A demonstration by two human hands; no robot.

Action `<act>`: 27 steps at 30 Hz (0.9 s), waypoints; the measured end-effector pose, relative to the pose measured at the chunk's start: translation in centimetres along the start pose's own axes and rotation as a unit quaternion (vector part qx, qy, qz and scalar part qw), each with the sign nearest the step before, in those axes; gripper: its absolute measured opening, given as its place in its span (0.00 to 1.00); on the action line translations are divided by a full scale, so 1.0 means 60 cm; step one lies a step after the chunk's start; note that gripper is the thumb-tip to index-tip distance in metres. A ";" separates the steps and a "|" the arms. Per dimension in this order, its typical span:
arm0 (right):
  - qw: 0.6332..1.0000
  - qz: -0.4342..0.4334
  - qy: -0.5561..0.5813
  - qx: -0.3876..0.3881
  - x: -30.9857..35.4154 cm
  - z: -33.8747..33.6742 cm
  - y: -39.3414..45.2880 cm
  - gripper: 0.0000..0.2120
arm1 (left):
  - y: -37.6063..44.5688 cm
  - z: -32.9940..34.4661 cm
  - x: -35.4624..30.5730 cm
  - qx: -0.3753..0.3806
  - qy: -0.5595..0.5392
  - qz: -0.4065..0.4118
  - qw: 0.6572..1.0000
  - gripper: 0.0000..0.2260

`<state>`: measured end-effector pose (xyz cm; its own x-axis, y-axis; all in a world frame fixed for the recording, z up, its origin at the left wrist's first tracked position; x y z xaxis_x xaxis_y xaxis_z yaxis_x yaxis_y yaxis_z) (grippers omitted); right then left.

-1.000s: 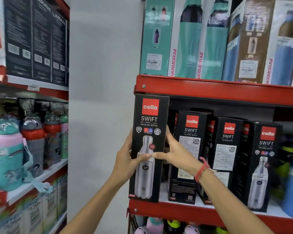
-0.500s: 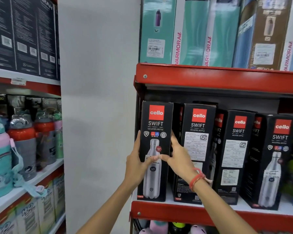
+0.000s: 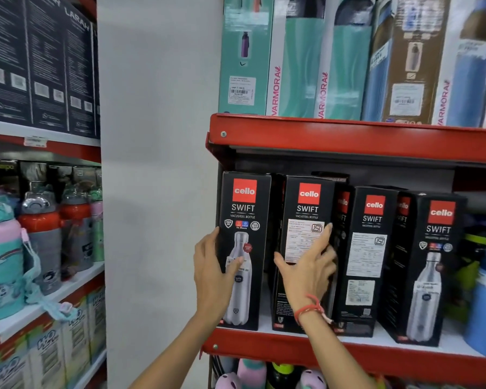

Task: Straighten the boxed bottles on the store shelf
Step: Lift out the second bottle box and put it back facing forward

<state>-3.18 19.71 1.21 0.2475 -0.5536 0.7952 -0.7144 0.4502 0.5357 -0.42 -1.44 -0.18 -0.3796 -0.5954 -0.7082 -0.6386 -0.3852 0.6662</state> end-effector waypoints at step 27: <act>0.845 -0.062 0.283 0.449 0.014 -0.131 0.068 0.46 | -0.055 0.104 -0.170 0.161 -0.116 0.069 0.978 0.46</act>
<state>-0.77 26.60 6.30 0.4489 -0.0193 0.8934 -0.8060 -0.4403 0.3955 1.37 10.32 3.39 -0.5940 -0.4361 -0.6760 -0.7345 -0.0488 0.6769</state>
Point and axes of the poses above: each hand's wrist, its own y-axis towards the middle knuckle, its own z-axis out of the palm, x = y × z, the point moved 8 cm from there along y, towards the middle knuckle, and after that the axes turned 9 degrees about y, right-handed, at the moved point
